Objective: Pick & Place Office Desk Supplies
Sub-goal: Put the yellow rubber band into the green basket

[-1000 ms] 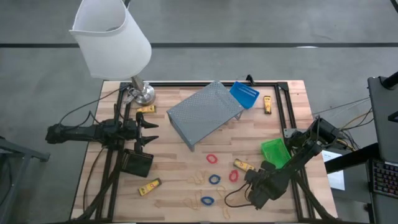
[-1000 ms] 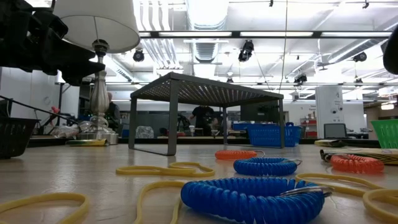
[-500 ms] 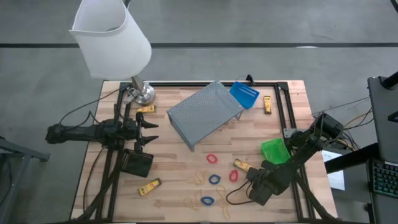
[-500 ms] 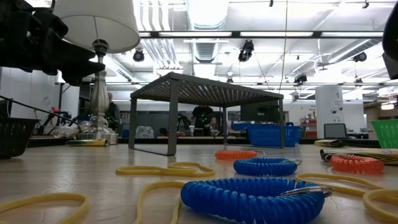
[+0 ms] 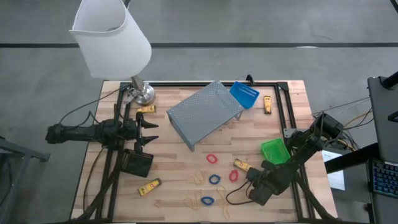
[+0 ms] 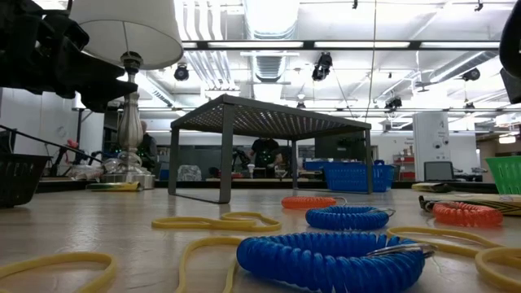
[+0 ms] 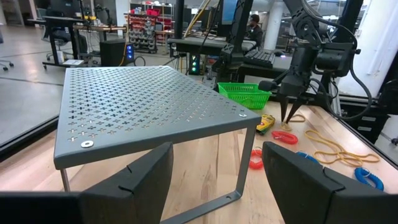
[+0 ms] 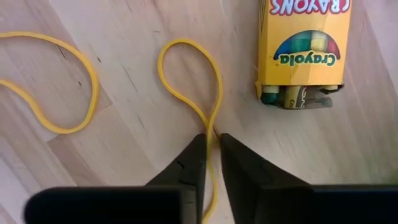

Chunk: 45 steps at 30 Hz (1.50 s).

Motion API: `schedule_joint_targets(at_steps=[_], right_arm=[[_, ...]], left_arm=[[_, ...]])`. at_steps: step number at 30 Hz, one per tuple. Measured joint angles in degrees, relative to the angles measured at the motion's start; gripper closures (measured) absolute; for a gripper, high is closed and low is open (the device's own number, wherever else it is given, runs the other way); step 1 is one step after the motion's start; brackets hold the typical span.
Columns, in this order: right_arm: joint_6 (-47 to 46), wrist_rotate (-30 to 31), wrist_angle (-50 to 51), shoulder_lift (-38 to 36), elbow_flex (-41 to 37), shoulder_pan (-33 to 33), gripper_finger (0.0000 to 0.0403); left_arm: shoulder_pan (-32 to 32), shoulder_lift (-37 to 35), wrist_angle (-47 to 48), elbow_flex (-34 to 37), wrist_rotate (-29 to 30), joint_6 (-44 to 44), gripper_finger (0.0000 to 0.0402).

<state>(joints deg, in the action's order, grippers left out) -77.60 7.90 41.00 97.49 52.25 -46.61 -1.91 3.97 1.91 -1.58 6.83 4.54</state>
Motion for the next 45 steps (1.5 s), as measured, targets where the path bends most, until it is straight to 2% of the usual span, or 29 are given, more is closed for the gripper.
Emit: schedule_joint_targets(at_steps=[4, 15, 22, 37, 45], right_arm=[[0.09, -0.02, 0.05, 0.14, 0.66, 0.02, 0.0391], [2.19, 0.24, 3.18, -0.19, 5.67, 0.0, 0.0394], [3.73, 2.91, 11.07, -2.37, 11.08, 0.0, 0.0394], [4.43, 6.92, 35.81, -5.11, 24.24, -0.02, 0.0394], [2.14, 7.23, 44.13, -8.3, 26.22, -0.02, 0.0394]], left_arm=[[0.02, 0.0, 0.0, 0.0, 0.0, 0.0, 0.0149], [0.0, 0.0, 0.0, 0.0, 0.0, 0.0, 0.0149], [-0.01, 0.0, 0.0, 0.0, 0.0, 0.0, 0.0149], [-0.01, 0.0, 0.0, 0.0, 0.0, 0.0, 0.0149], [-0.01, 0.0, 0.0, 0.0, 0.0, 0.0, 0.0148]])
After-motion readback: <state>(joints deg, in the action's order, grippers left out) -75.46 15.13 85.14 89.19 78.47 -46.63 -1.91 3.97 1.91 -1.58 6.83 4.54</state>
